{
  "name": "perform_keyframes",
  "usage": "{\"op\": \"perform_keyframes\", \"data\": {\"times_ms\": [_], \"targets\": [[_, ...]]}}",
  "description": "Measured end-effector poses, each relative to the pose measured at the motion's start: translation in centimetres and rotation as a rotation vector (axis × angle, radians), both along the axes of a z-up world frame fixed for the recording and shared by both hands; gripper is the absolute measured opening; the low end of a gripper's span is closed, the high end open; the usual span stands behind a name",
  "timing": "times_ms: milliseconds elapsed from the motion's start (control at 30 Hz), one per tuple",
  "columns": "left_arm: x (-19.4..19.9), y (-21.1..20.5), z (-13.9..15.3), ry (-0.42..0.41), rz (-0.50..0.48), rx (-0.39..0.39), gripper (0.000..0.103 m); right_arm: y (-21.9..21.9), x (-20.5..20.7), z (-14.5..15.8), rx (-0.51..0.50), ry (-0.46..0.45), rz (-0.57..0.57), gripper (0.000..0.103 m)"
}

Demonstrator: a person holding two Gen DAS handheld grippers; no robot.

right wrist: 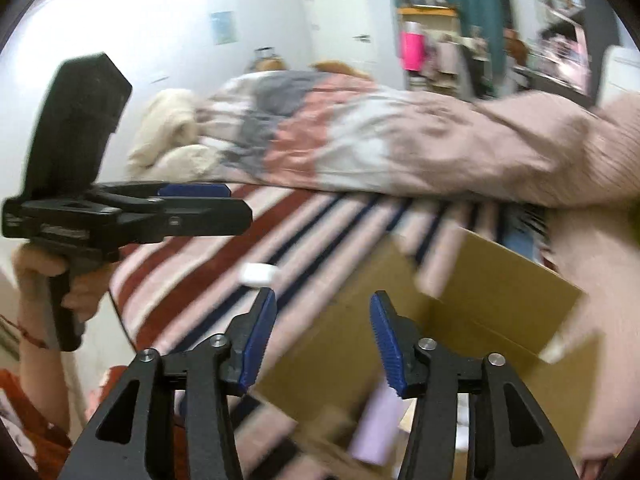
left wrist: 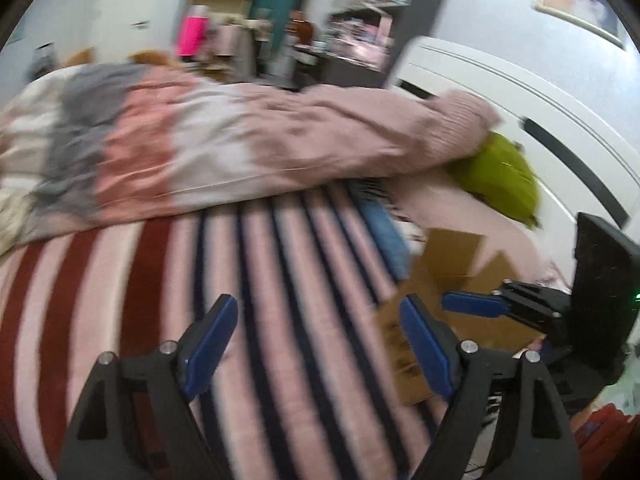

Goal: Organize rigid objects
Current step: 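Grasp the white earbud case with the right gripper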

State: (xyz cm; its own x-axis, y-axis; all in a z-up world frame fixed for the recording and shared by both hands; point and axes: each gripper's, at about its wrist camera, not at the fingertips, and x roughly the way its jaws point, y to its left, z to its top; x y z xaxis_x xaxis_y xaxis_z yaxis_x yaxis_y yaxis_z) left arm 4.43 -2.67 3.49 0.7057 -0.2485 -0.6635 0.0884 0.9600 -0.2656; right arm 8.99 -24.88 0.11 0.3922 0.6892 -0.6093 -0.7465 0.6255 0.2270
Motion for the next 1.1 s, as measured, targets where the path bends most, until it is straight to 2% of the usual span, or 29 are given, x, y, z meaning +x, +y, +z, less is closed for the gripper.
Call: {"op": "perform_keyframes", "data": {"times_ms": [133, 300, 500, 600, 700, 833, 933, 967, 1100], "targets": [[-2.9, 5.2, -2.3, 0.039, 0.116, 0.019, 0.081, 5.7, -1.3, -0.4, -0.016, 0.006, 0.121, 0.052], [-5.1, 9.8, -5.6, 0.085, 0.196, -0.008, 0.081, 12.2, -1.8, -3.0, -0.077, 0.067, 0.202, 0.066], [-5.8, 13.2, -10.0, 0.147, 0.246, -0.055, 0.081, 17.3, 1.2, -10.0, -0.14, 0.192, 0.127, 0.068], [-5.7, 14.0, -11.1, 0.163, 0.253, -0.072, 0.081, 18.9, 3.1, -13.3, -0.173, 0.218, 0.063, 0.068], [-5.9, 14.6, -11.9, 0.174, 0.259, -0.085, 0.081, 19.8, 4.4, -15.1, -0.188, 0.213, 0.025, 0.068], [-5.8, 15.1, -12.5, 0.184, 0.269, -0.092, 0.081, 21.4, 5.1, -16.3, -0.217, 0.15, -0.004, 0.068], [-5.7, 15.1, -12.6, 0.186, 0.262, -0.101, 0.081, 22.0, 4.8, -16.4, -0.247, 0.107, -0.014, 0.057], [-5.7, 15.1, -12.6, 0.186, 0.26, -0.102, 0.081, 22.1, 4.6, -16.3, -0.25, 0.097, -0.015, 0.05], [-5.5, 14.3, -12.0, 0.174, 0.244, -0.102, 0.081, 21.8, 4.2, -15.8, -0.244, 0.089, 0.006, 0.05]]}}
